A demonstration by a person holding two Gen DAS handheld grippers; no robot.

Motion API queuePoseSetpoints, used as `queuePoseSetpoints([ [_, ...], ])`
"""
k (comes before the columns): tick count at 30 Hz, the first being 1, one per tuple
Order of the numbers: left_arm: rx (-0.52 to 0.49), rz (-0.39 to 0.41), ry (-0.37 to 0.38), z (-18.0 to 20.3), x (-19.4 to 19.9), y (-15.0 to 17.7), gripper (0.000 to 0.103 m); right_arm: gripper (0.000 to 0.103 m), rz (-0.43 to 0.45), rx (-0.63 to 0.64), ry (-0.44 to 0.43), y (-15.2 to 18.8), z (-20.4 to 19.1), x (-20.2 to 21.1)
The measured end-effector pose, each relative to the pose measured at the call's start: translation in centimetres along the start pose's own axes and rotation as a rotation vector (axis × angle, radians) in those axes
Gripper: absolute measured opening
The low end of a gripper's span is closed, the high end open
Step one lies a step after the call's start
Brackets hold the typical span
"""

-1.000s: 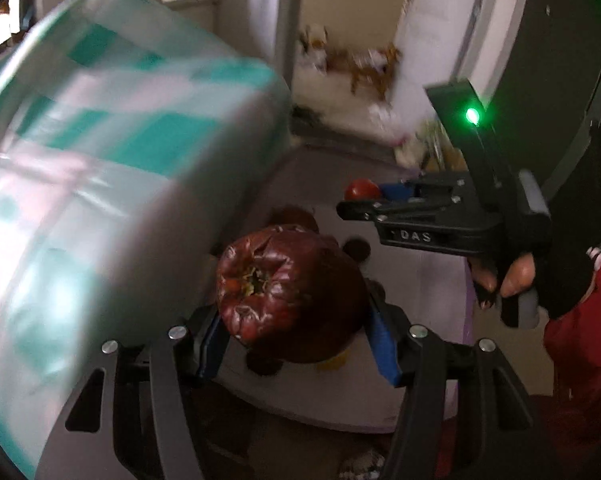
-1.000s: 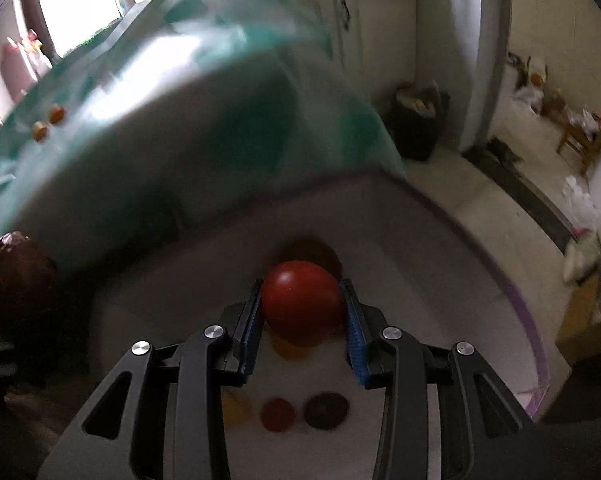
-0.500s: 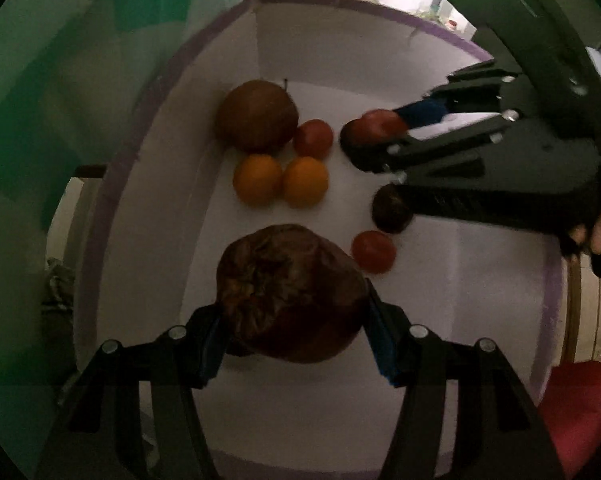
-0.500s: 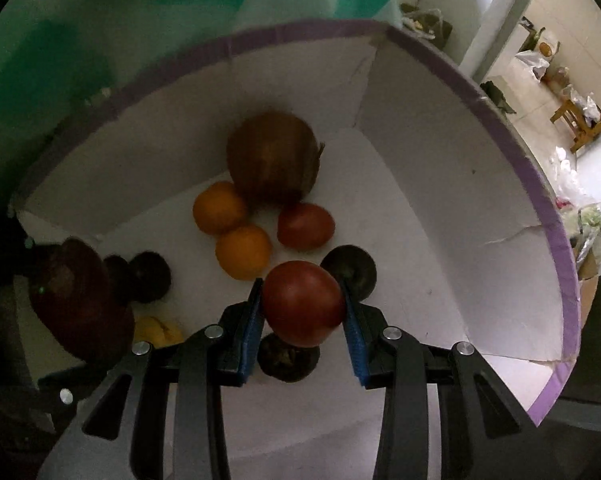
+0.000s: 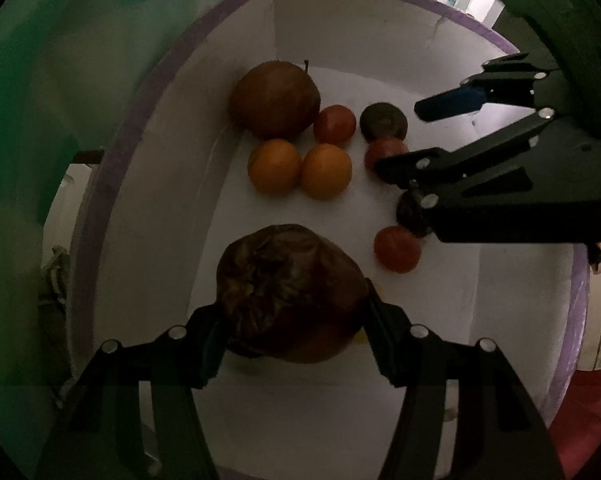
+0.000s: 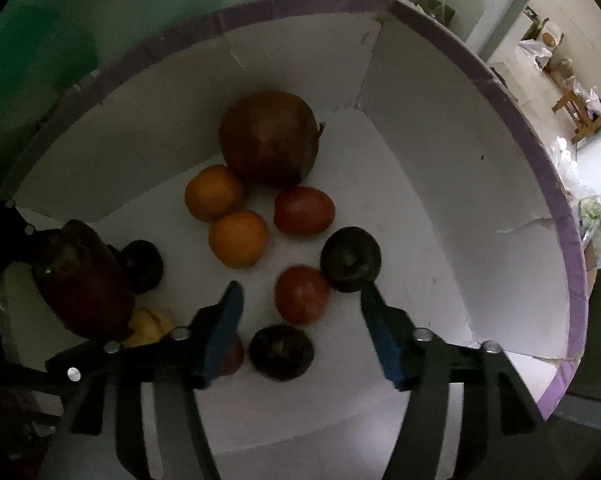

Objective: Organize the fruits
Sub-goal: 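Open both grippers to drop the fruits into the white bin, then lift both open grippers out of the bin and move back over the table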

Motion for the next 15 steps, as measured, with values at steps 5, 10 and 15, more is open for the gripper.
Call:
queuePoseSetpoints([
  [5, 0.015, 0.021, 0.007, -0.5, 0.4, -0.1, 0.069, 0.064, 0.004, -0.009, 0.005, 0.0, 0.3, 0.1],
  [10, -0.037, 0.270, 0.014, 0.7, 5.7, -1.6, 0.096, 0.066, 0.091, -0.112, 0.051, -1.2, 3.1, 3.0],
  [15, -0.083, 0.438, 0.026, 1.5, 11.8, -2.4, 0.100, 0.068, 0.279, -0.203, 0.098, -4.3, 6.4, 10.0],
])
Point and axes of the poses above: each gripper's, at about its wrist camera, not at the fingertips, and x roughly against the way its jaws point, z to its right, y to its underside, the point moved 4 cm from there along -x, roughly the way its jaws point, and after that the axes turned 13 degrees about z, right-handed, at the moved point
